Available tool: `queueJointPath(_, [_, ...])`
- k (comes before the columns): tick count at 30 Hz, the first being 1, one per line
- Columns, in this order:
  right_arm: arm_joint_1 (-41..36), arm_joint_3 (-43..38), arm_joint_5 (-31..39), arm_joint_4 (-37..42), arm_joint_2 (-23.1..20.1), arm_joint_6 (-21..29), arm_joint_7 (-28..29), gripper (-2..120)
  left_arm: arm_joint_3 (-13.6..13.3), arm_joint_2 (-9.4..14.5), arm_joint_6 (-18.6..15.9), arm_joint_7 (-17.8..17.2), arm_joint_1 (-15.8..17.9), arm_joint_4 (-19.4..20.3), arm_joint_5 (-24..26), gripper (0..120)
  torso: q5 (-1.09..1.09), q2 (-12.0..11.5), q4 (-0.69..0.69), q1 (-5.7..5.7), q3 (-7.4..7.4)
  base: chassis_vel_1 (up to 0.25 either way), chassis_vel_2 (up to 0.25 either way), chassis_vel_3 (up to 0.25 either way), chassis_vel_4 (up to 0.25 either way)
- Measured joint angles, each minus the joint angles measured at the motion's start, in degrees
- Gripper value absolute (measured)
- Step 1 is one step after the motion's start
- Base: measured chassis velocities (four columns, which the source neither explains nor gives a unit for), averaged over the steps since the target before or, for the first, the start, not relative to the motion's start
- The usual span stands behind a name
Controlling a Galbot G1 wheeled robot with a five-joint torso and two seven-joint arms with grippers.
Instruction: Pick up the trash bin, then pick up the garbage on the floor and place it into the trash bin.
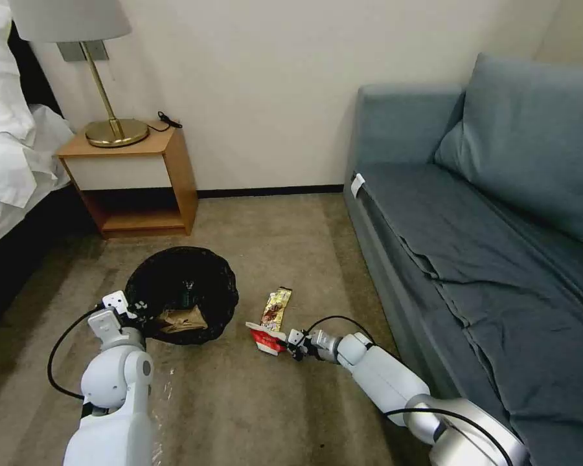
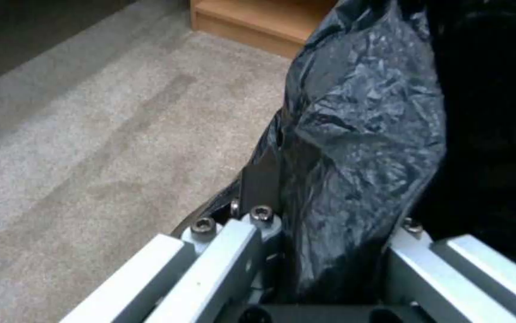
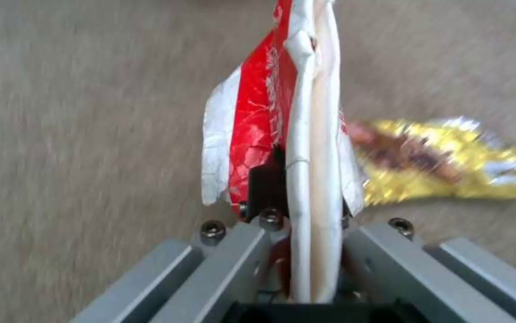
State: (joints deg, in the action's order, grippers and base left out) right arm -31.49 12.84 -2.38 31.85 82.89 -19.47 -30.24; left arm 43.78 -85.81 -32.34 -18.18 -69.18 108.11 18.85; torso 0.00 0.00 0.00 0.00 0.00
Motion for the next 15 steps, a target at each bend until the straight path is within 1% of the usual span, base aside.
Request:
queueJointPath(3, [-1.02,-1.01,3.68,4.79,-1.30,-0.32,0.59,0,-0.02,0.18,0.01,0.00,0.22,-0.36,0.20,2,0.00,0.00,0.00,0.00,0.00,0.000,0.000,0.000,0.000])
queueJointPath(4, [-1.02,-1.01,3.68,4.79,-1.30,-0.32,0.59,0,-0.02,0.18,0.01,0.00,0.22,-0.36,0.20,2,0.00,0.00,0.00,0.00,0.00,0.000,0.000,0.000,0.000])
queueJointPath(6, [-1.40,-2.10,7.36,8.63,-2.02,-0.62,3.40,0,-0.03,0.26,0.01,-0.05,0.41,-0.69,0.32,2,0.00,0.00,-0.01,0.00,0.00,0.000,0.000,0.000,0.000])
queueJointPath(7, [-1.40,-2.10,7.36,8.63,-2.02,-0.62,3.40,0,-0.03,0.26,0.01,-0.05,0.41,-0.69,0.32,2,0.00,0.00,-0.01,0.00,0.00,0.000,0.000,0.000,0.000])
queueJointPath(9, [-1.51,-2.29,11.02,12.84,-2.63,-0.16,7.64,0,-0.15,0.23,0.05,-0.07,0.49,-1.12,0.46,2,-0.01,0.00,0.00,0.00,0.00,0.000,0.000,0.000,0.000])
queueJointPath(10, [-1.51,-2.29,11.02,12.84,-2.63,-0.16,7.64,0,-0.15,0.23,0.05,-0.07,0.49,-1.12,0.46,2,-0.01,0.00,0.00,0.00,0.00,0.000,0.000,0.000,0.000])
queueJointPath(11, [-1.50,-2.34,12.46,15.33,-2.73,0.00,10.92,0,-0.24,0.15,0.17,-0.07,0.63,-1.46,0.50,2,-0.01,0.00,-0.01,0.00,0.00,0.000,0.000,0.000,0.000])
queueJointPath(12, [-1.50,-2.34,12.46,15.33,-2.73,0.00,10.92,0,-0.24,0.15,0.17,-0.07,0.63,-1.46,0.50,2,-0.01,0.00,-0.01,0.00,0.00,0.000,0.000,0.000,0.000])
queueJointPath(14, [-0.70,-2.09,14.53,19.88,-2.62,0.64,17.83,0,-0.53,0.07,0.36,-0.09,1.11,-2.22,0.64,2,-0.01,0.00,-0.01,0.00,0.01,0.000,0.000,0.000,0.000])
queueJointPath(15, [-0.10,-1.57,15.62,21.65,-2.56,1.05,20.39,0,-0.71,0.12,0.41,-0.09,1.30,-2.52,0.70,2,-0.01,0.00,-0.01,0.00,0.00,0.000,0.000,0.000,0.000])
